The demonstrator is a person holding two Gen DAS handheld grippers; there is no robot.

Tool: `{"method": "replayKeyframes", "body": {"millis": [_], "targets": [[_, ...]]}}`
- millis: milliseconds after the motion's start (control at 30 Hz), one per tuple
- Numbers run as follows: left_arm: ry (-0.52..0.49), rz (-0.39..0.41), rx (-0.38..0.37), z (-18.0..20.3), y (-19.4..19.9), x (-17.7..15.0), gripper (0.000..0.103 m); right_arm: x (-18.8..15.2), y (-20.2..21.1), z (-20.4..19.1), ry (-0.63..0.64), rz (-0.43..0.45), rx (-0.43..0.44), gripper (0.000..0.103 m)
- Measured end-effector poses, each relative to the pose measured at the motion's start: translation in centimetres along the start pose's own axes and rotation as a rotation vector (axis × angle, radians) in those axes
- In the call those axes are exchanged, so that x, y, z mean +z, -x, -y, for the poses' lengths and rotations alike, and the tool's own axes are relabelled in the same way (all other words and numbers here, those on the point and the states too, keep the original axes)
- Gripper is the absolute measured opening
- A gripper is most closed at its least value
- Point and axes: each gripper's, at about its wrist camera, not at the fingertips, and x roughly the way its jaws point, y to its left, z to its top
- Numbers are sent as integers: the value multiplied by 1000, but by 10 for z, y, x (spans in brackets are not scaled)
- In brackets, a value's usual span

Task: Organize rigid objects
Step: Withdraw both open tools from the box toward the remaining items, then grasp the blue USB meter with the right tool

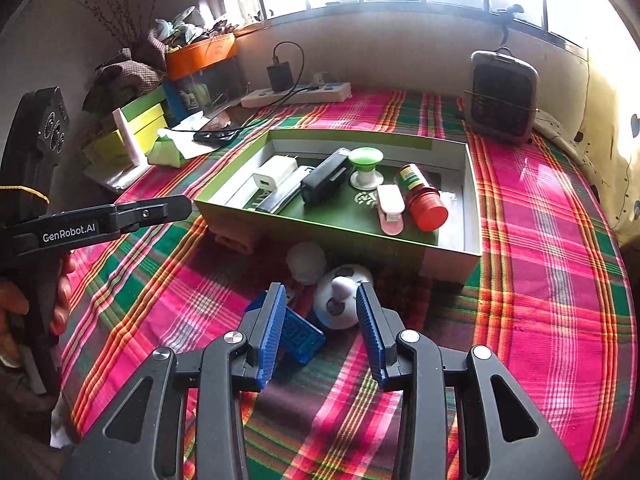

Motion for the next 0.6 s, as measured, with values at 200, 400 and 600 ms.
{"method": "replayKeyframes", "body": {"millis": [200, 400, 600], "targets": [[18, -21, -12, -16, 1, -12, 35, -5, -10, -12, 13, -15, 59, 39], [11, -45, -41, -23, -3, -17, 35, -8, -18, -19, 41, -47, 44, 45], [-9, -74, -63, -24, -11, -18, 35, -11, -24, -24, 61, -84, 39, 46]]}}
